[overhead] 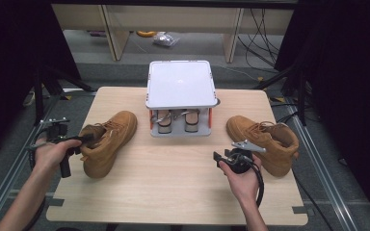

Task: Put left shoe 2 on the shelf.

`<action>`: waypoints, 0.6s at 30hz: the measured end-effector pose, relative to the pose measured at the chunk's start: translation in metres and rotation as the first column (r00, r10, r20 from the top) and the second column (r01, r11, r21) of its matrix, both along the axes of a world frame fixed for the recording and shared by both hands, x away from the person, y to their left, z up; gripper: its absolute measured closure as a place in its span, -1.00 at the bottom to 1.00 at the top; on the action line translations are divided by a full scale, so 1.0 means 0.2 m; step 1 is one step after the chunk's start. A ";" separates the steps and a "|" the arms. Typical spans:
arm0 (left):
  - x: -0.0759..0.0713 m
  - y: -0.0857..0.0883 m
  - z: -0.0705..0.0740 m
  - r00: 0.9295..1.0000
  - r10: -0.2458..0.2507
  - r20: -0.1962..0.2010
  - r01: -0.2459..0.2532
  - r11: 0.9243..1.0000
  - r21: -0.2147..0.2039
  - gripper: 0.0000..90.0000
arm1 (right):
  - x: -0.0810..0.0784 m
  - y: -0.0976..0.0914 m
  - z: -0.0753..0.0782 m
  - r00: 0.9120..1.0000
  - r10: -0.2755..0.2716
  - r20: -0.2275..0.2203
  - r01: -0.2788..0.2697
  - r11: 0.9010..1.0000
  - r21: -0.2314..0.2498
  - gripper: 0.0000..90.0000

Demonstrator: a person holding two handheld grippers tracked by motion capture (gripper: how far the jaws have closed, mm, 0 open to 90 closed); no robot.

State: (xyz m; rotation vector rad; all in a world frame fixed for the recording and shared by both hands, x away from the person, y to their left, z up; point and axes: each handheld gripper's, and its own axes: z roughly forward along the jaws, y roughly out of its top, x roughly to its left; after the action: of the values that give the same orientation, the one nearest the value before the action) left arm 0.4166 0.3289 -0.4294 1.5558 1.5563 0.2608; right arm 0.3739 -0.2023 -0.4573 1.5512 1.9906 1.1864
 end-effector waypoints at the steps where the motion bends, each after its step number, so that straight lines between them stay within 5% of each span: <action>1: 0.00 0.00 0.00 1.000 0.001 0.001 -0.001 1.000 -0.002 0.84 | 0.00 0.00 0.00 1.000 0.002 0.003 -0.002 1.000 0.004 0.12; 18: 0.01 0.02 0.06 0.998 0.038 0.054 -0.035 0.998 -0.058 0.84 | -0.01 0.00 0.01 1.000 -0.024 -0.017 0.025 0.999 0.028 0.13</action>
State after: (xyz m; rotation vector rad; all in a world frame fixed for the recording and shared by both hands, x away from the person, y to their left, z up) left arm 0.4181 0.3335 -0.4182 1.4657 1.5380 0.2753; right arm 0.3710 -0.2021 -0.4552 1.5993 1.9674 1.2015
